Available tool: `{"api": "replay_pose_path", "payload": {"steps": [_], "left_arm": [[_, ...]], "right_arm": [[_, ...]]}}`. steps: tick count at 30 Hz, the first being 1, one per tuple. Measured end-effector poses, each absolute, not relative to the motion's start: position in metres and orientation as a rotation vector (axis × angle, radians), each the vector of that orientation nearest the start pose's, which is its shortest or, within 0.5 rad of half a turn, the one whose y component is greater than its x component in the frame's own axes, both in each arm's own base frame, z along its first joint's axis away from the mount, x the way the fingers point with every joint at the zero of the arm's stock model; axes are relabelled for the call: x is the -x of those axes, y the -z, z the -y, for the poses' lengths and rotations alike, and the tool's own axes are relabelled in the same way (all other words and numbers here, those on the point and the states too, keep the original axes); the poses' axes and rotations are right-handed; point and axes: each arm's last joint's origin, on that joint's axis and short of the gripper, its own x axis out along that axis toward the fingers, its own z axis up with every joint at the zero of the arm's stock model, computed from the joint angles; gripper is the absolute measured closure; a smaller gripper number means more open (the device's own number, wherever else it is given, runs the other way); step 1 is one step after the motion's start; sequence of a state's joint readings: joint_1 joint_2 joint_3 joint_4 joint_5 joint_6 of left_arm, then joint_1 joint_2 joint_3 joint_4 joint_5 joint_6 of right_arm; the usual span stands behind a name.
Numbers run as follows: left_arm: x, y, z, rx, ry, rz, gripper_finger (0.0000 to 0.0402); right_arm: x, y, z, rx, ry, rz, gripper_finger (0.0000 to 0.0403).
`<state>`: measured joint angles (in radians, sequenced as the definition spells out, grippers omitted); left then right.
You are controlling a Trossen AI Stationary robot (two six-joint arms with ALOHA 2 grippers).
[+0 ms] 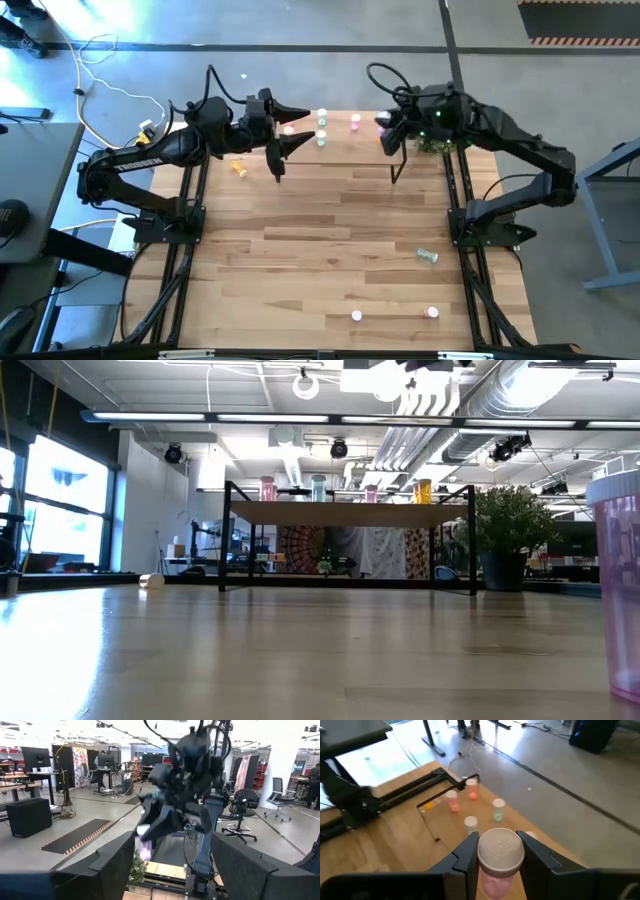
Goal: Pick and place medicine bottles onto shelf by color
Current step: Put the top purple pill bottle on the shelf aligned with the other purple pill bottle
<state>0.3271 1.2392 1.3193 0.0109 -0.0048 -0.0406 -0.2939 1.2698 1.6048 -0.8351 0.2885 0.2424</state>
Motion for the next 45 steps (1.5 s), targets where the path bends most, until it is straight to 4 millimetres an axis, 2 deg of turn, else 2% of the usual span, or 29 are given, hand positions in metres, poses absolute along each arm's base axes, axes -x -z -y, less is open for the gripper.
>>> {"api": "replay_pose_path", "payload": {"steps": [6, 15, 20, 25, 32, 45], "left_arm": [[-0.255, -0.441, -0.087, 0.026, -0.330, 0.097, 0.0151], [-0.256, -0.440, -0.087, 0.026, -0.330, 0.087, 0.0151], [-0.256, -0.438, -0.087, 0.030, -0.330, 0.066, 0.0151], [-0.256, -0.437, -0.087, 0.032, -0.331, 0.048, 0.0151], [-0.256, -0.437, -0.087, 0.032, -0.331, 0.048, 0.0151], [-0.256, -0.436, -0.087, 0.033, -0.339, 0.046, 0.0151]], "right_arm": [[-0.235, -0.403, 0.079, -0.279, 0.596, -0.389, 0.0307], [-0.257, -0.331, 0.082, -0.247, 0.549, -0.290, 0.0307], [-0.259, -0.304, 0.084, -0.161, 0.545, -0.252, 0.0307], [-0.263, -0.292, 0.093, -0.112, 0.565, -0.297, 0.0307], [-0.271, -0.283, 0.111, -0.099, 0.607, -0.344, 0.0307], [-0.277, -0.267, 0.125, -0.015, 0.576, -0.432, 0.0307]]}}
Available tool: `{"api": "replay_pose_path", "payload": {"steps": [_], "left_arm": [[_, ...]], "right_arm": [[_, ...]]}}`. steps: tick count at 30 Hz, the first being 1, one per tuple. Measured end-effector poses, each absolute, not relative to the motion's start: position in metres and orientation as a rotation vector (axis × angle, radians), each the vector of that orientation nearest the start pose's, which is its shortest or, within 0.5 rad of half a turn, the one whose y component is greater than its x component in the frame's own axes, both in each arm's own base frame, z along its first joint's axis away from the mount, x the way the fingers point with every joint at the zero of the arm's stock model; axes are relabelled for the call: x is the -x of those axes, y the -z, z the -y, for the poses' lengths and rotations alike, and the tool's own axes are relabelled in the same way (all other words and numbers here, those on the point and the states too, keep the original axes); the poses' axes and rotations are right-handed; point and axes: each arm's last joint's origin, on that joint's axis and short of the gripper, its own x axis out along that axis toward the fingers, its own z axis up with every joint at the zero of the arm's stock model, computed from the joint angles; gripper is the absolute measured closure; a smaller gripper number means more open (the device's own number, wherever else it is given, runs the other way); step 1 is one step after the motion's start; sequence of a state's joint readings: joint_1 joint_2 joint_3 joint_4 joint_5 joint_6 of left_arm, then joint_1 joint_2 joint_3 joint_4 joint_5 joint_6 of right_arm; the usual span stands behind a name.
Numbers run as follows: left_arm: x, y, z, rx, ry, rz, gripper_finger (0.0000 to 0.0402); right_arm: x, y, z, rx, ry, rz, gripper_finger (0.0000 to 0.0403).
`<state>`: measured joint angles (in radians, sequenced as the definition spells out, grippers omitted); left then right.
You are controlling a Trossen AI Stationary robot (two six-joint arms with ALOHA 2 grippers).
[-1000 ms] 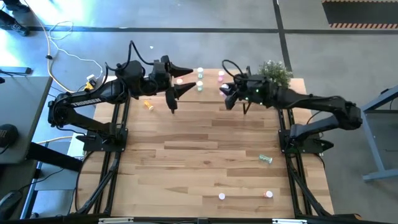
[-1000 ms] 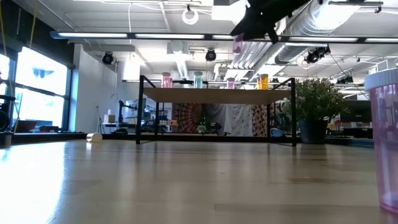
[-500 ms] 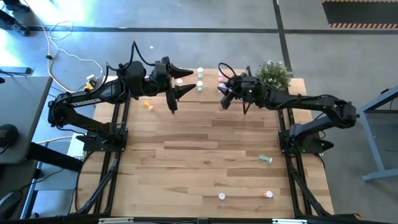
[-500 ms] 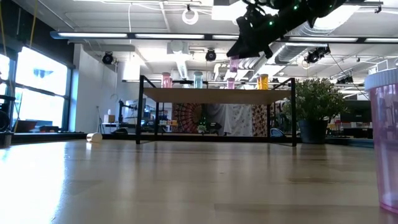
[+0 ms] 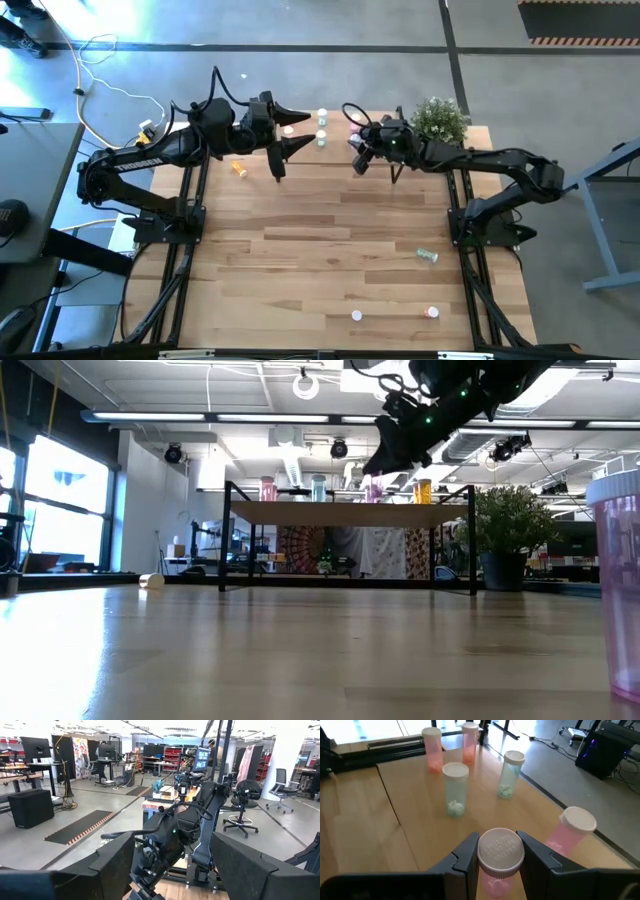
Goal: Pick and place medicine bottles onto shelf by color
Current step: Put the top purple pill bottle on the shelf aligned with the other purple pill bottle
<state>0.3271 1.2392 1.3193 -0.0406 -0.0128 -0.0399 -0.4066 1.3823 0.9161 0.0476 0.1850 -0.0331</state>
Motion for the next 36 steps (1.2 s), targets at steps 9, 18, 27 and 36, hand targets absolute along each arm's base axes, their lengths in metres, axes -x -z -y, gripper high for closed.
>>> {"api": "replay_pose_path", "payload": {"steps": [9, 18, 27, 36], "left_arm": [[-0.256, -0.436, -0.087, 0.033, -0.342, 0.046, 0.0151], [-0.256, -0.436, -0.087, 0.034, -0.342, 0.046, 0.0151], [-0.256, -0.436, -0.087, 0.034, -0.342, 0.047, 0.0151], [-0.256, -0.436, -0.087, 0.034, -0.342, 0.047, 0.0151]], "right_arm": [[-0.273, -0.265, 0.137, -0.029, 0.559, -0.445, 0.0307], [-0.275, -0.260, 0.138, -0.044, 0.515, -0.460, 0.0307], [-0.276, -0.257, 0.139, -0.040, 0.511, -0.472, 0.0302], [-0.276, -0.257, 0.140, -0.023, 0.546, -0.478, 0.0259]]}}
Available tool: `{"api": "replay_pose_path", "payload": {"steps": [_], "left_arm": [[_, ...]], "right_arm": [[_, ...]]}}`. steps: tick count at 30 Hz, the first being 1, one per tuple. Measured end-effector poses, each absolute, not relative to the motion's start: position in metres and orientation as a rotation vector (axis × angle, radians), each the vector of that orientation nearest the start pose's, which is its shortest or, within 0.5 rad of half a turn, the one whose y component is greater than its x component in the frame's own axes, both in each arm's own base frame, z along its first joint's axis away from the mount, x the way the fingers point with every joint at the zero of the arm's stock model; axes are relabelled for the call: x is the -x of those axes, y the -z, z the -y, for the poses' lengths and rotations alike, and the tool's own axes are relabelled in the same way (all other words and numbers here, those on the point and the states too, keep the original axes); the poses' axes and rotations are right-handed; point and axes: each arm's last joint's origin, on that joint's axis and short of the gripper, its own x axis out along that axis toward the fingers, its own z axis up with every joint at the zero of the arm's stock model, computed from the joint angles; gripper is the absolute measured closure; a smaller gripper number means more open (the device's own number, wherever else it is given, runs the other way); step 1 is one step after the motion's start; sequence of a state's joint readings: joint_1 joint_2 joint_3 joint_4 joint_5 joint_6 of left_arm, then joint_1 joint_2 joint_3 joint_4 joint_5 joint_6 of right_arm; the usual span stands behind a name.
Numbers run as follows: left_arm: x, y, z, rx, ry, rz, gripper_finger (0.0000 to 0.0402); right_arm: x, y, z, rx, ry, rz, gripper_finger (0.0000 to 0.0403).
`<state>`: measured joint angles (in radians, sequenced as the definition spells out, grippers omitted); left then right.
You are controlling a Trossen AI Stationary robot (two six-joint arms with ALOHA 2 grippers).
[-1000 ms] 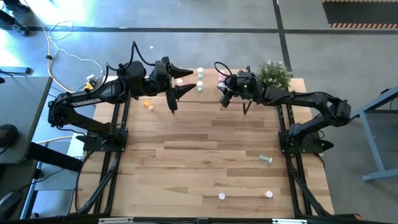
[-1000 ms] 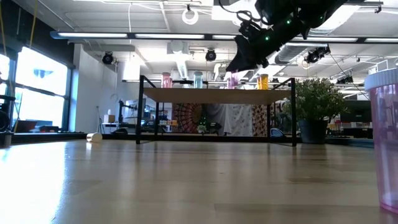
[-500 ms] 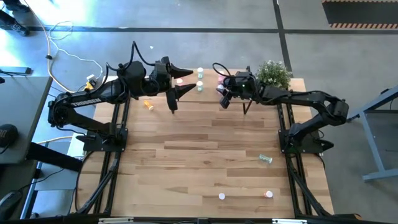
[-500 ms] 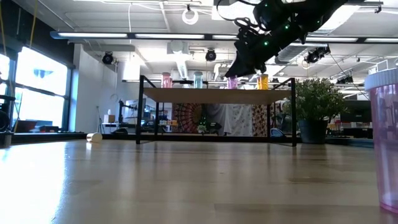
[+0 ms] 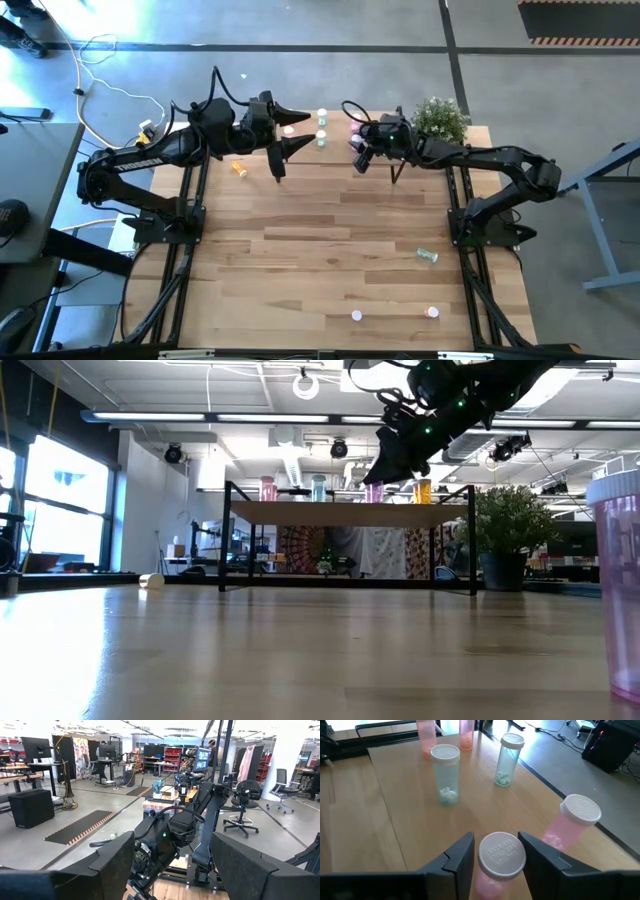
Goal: Pick and place medicine bottles onto shelf by color
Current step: Put the top purple pill bottle on the shelf aligned with the other purple pill bottle
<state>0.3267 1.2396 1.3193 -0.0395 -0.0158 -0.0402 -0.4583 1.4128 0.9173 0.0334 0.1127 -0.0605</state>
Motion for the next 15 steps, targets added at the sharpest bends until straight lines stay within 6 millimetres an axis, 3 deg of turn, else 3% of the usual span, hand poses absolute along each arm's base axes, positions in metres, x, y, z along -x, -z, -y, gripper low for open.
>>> {"api": "replay_pose_path", "payload": {"steps": [10, 15], "left_arm": [[-0.256, -0.436, -0.087, 0.033, -0.342, 0.047, 0.0151], [-0.256, -0.436, -0.087, 0.033, -0.342, 0.047, 0.0151]], "right_arm": [[-0.275, -0.258, 0.140, -0.016, 0.576, -0.480, 0.0234], [-0.279, -0.271, 0.142, -0.006, 0.584, -0.447, 0.0215]]}}
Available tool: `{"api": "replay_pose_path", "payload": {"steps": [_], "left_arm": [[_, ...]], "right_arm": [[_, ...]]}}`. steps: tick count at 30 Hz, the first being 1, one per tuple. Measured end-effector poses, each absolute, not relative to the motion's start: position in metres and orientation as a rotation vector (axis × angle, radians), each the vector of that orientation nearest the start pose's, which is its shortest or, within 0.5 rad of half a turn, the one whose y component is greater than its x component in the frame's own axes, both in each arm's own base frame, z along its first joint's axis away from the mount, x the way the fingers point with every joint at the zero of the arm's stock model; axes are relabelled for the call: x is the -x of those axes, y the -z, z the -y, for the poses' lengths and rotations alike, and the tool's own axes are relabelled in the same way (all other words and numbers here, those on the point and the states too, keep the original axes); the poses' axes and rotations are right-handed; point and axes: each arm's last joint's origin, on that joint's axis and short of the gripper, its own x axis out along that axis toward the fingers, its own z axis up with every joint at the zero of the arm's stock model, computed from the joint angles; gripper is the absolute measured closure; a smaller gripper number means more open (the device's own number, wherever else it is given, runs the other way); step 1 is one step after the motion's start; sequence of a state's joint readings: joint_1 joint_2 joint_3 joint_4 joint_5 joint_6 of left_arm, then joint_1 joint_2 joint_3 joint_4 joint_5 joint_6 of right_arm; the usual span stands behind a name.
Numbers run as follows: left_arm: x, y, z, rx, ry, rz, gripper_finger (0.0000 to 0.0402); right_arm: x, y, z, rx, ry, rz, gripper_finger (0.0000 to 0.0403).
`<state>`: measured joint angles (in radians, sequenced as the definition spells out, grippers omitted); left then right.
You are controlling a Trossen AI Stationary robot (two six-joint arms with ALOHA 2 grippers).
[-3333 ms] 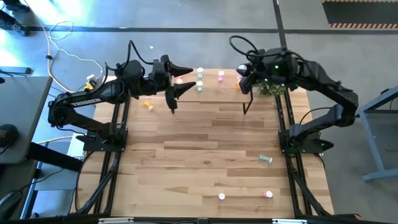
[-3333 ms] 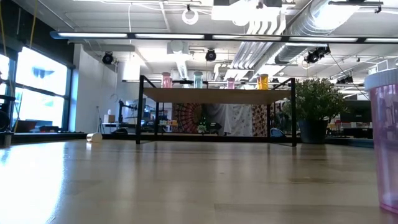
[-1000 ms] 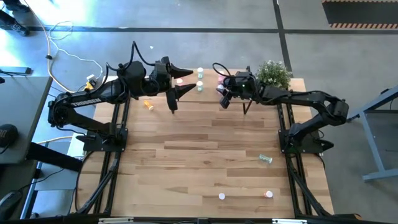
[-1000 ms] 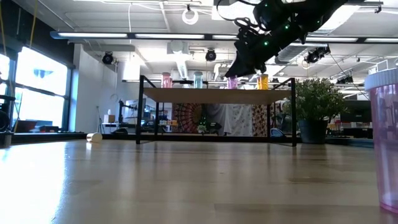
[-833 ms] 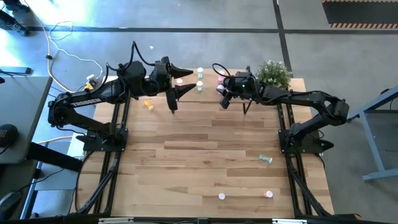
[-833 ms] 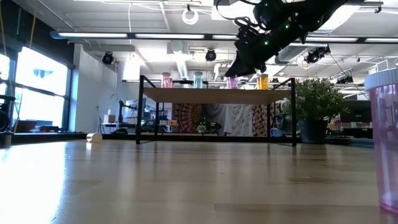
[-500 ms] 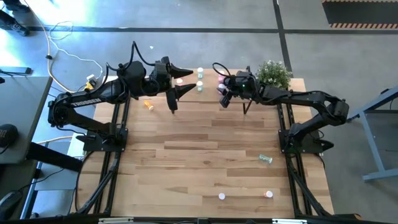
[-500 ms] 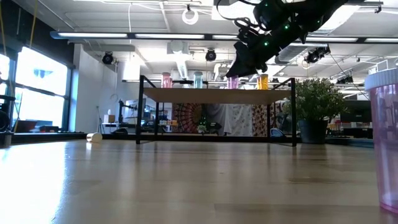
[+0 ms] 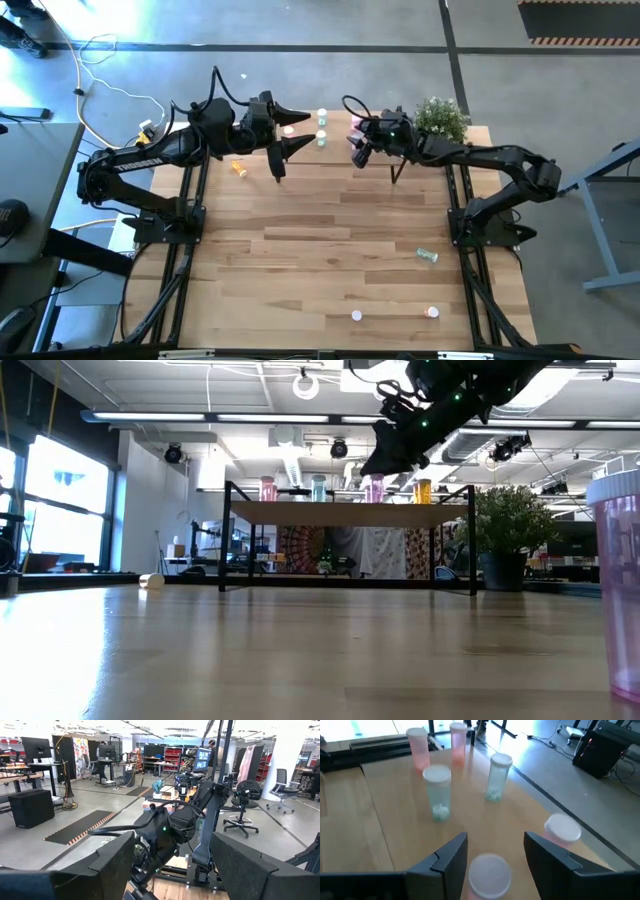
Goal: Pick and place medicine bottles onto shelf by color
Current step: Put the top purple pill bottle on the shelf aligned with the other purple pill bottle, then put the yellow pill bottle on the shelf aligned with the other yellow pill bottles
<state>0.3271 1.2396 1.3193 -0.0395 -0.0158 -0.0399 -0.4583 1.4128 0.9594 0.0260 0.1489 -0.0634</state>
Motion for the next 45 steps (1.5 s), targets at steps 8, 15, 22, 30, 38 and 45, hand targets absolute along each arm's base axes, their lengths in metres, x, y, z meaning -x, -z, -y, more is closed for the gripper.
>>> {"api": "replay_pose_path", "payload": {"steps": [8, 15, 22, 30, 38, 45], "left_arm": [[-0.255, -0.435, -0.088, 0.017, -0.385, 0.030, 0.0151], [-0.225, -0.421, -0.084, 0.002, -0.597, -0.245, 0.0151], [-0.193, -0.393, -0.078, 0.095, -0.747, -0.604, 0.0151], [-0.171, -0.353, -0.073, 0.056, -0.738, -1.024, 0.0151], [-0.155, -0.311, -0.090, 0.349, -0.942, -1.135, 0.0152], [-0.139, -0.298, -0.115, 0.714, -1.286, -0.954, 0.0152]], "right_arm": [[-0.282, -0.297, 0.144, 0.003, 0.597, -0.467, 0.0208], [-0.281, -0.342, 0.144, -0.029, 0.601, -0.489, 0.0208], [-0.274, -0.397, 0.145, -0.024, 0.664, -0.401, 0.0208], [-0.253, -0.452, 0.142, 0.060, 0.693, -0.397, 0.0208], [-0.241, -0.466, 0.137, 0.065, 0.689, -0.448, 0.0208], [-0.239, -0.458, 0.135, 0.065, 0.675, -0.536, 0.0208]]}}
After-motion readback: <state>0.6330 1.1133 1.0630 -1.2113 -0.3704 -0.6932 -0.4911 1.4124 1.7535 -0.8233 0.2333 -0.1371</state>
